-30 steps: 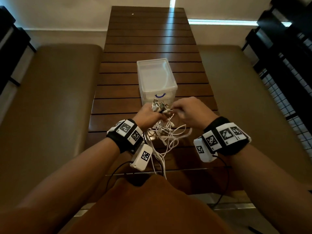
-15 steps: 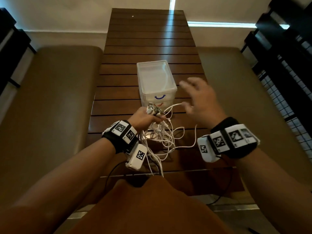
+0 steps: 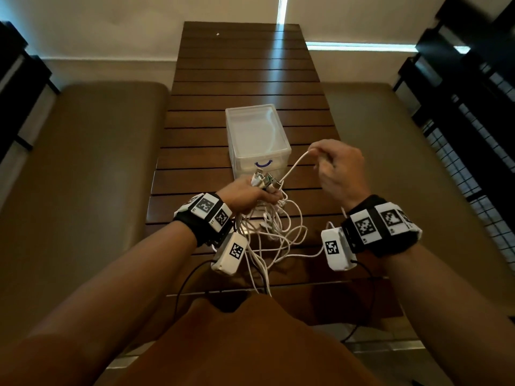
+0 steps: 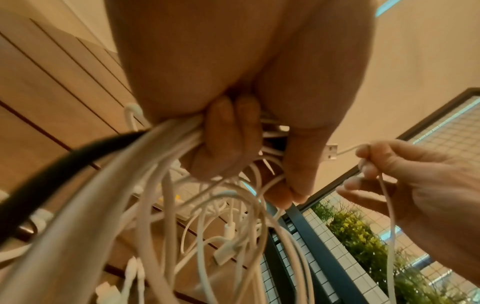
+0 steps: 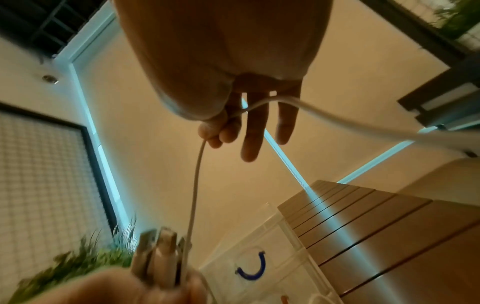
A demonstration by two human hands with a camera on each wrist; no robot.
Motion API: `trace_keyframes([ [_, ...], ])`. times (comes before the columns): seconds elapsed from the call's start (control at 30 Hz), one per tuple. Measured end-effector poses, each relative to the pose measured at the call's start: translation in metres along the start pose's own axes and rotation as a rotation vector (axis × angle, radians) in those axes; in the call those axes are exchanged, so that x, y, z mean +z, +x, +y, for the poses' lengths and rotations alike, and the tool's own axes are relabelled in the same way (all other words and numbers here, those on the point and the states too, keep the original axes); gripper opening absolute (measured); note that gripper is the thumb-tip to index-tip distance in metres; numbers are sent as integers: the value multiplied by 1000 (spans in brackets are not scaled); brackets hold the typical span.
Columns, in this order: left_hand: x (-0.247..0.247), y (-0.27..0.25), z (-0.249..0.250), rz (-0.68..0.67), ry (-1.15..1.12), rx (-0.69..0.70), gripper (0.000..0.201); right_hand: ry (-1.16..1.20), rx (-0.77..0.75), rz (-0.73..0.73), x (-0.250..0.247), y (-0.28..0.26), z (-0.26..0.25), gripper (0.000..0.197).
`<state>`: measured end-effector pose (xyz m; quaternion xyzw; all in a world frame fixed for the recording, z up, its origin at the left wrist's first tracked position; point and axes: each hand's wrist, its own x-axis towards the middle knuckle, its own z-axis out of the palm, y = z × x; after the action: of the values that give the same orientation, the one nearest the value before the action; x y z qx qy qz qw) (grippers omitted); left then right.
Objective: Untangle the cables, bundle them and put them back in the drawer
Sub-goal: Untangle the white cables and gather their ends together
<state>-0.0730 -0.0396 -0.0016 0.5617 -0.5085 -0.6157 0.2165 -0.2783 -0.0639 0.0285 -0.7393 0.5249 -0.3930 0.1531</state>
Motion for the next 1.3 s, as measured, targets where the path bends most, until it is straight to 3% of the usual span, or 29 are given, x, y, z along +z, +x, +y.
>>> trace_keyframes([
  [0.13, 4, 3, 5, -18, -11, -41, 21, 69, 41, 107, -12, 6, 4, 19],
  [0.23, 4, 5, 3, -50, 23, -31, 26, 166, 156, 239, -29, 18, 7, 18],
  [0.37, 3, 5, 1, -55, 19, -10, 27, -52, 230, 193, -31, 15, 9, 18],
  [0.43, 5, 6, 2, -70, 47, 4, 26, -343, 109, 36, -17, 2, 3, 43],
  [0.5, 6, 9, 2, -73, 92, 27, 22, -536, -15, -282, -1, -10, -9, 58],
  [0.57, 7, 11, 1, -75, 125, 41, 19, -571, -43, -597, 14, -21, -18, 37],
  [0.63, 7, 10, 1, -73, 137, 46, 17, -500, 18, -720, 16, -24, -22, 19],
  [0.7, 6, 7, 1, -49, 151, 48, 13, -410, 80, -642, 14, -23, -19, 20],
  [0.9, 9, 8, 6, -16, 164, 62, 10, -227, 80, -303, 9, -16, -5, 18],
  [1.03, 5, 12, -9, -4, 245, 38, 20, -52, 139, -35, -12, 2, 6, 17],
  [1.17, -4, 15, -18, 187, 171, 5, 11, -111, 233, -128, -30, 4, 21, 16],
  [1.3, -1, 17, -11, 194, 215, 38, 8, -158, 369, -12, -37, -27, 47, 16],
])
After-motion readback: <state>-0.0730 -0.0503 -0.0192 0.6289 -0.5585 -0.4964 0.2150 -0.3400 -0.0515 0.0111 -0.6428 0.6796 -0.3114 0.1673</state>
